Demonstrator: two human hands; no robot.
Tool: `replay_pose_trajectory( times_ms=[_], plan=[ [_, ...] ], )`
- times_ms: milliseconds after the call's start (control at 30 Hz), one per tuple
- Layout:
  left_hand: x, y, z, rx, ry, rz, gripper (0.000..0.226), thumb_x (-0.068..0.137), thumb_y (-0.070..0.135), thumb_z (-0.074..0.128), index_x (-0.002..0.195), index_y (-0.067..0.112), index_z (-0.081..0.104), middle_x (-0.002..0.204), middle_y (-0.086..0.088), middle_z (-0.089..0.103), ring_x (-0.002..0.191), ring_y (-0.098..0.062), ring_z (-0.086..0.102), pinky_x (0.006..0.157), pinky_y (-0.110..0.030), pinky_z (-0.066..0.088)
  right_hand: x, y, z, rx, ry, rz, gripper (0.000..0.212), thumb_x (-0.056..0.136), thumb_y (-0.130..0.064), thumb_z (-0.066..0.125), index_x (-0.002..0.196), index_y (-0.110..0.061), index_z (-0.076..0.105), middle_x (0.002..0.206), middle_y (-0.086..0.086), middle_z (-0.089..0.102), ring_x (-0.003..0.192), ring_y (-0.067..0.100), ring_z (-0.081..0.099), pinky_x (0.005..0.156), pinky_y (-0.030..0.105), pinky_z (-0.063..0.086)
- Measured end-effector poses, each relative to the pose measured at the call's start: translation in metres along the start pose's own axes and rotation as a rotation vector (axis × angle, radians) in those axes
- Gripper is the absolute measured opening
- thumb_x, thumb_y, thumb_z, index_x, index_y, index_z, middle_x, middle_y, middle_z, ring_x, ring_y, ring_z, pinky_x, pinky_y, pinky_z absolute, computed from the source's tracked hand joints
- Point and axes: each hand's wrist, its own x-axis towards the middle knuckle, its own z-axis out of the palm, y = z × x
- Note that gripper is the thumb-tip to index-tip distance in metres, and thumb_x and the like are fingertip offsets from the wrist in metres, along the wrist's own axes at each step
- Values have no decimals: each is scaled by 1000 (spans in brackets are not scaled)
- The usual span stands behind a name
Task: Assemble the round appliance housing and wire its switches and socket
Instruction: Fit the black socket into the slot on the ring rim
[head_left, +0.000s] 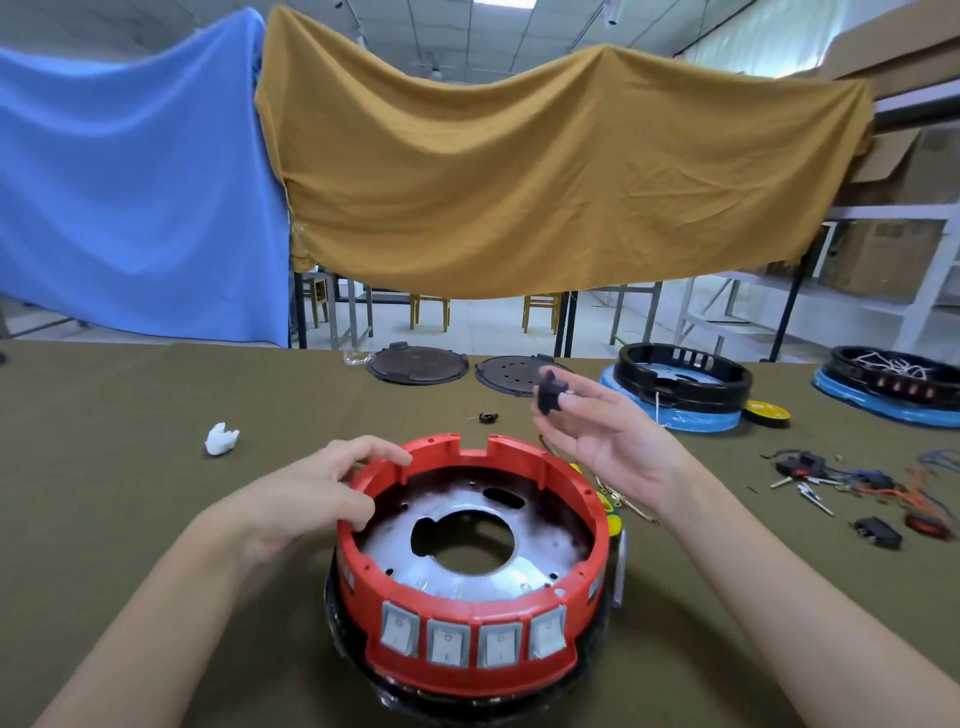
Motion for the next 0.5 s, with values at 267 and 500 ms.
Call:
replay_pose_trajectory(
  times_ms=[267,500],
  plan=[
    [63,27,-1,209,141,98,35,87,34,70,119,32,54,110,5,60,95,-7,63,75,-24,47,37,24,52,-612,82,3,19,99,-11,58,116,-5,64,94,11,66,75,17,67,74,28,59],
    [95,14,17,219,174,402,25,94,25,62,118,30,57,95,7,65,83,-6,62,79,-29,49,56,42,48,-635,121,-32,24,107,-10,39,111,-8,63,89,9,73,68,11,67,68,22,55]
  ],
)
